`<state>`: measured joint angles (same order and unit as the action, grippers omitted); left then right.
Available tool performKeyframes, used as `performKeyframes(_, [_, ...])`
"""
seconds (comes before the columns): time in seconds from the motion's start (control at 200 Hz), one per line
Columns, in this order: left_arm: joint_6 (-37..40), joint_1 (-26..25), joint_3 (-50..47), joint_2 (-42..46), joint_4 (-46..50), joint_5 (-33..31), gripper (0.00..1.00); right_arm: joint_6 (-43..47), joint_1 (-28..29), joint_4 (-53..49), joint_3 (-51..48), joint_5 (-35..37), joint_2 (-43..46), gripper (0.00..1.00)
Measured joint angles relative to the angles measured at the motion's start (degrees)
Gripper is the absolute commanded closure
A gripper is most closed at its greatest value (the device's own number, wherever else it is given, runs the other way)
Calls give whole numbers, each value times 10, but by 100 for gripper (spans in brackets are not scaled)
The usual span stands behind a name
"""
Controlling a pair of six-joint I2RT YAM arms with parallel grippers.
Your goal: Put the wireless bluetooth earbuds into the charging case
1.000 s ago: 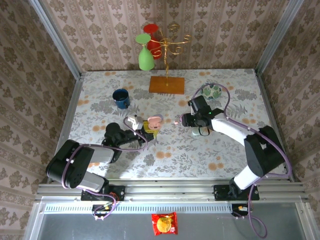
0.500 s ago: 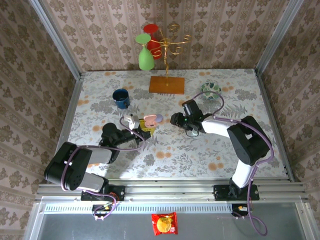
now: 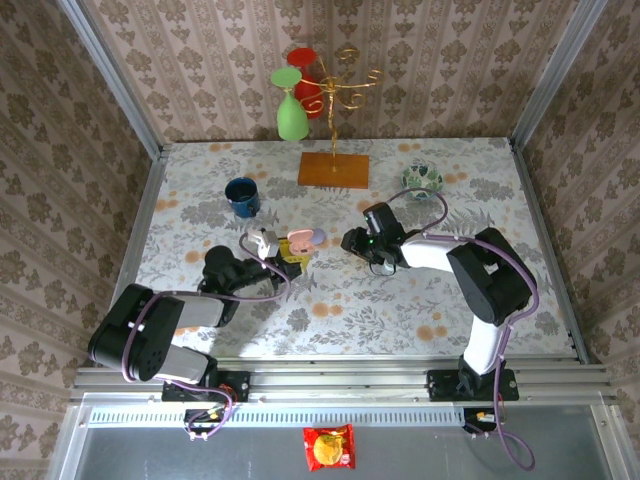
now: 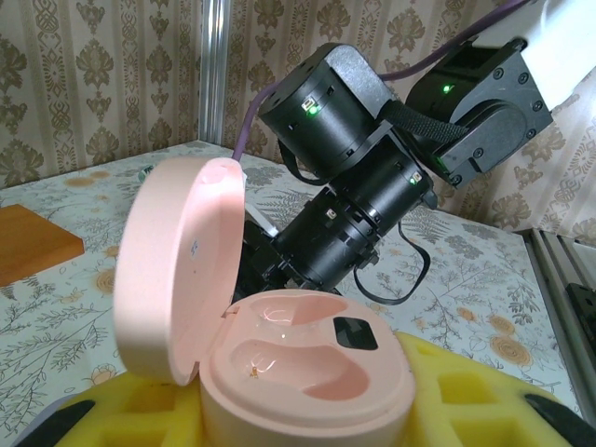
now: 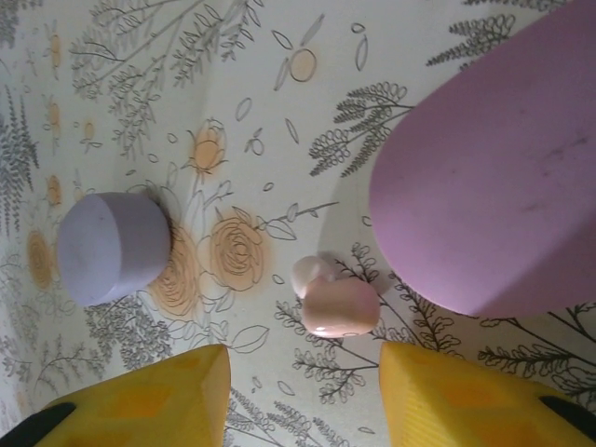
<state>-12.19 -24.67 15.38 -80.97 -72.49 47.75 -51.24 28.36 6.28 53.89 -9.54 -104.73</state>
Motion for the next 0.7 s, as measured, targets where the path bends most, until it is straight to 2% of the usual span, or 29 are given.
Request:
performKeyframes(0.27, [0, 0, 0, 0, 0, 0, 62, 0, -7, 9, 4, -4, -12, 63])
performKeyframes(0.7, [3, 0, 0, 0, 0, 0, 62, 0, -20, 13, 27, -25, -35, 66])
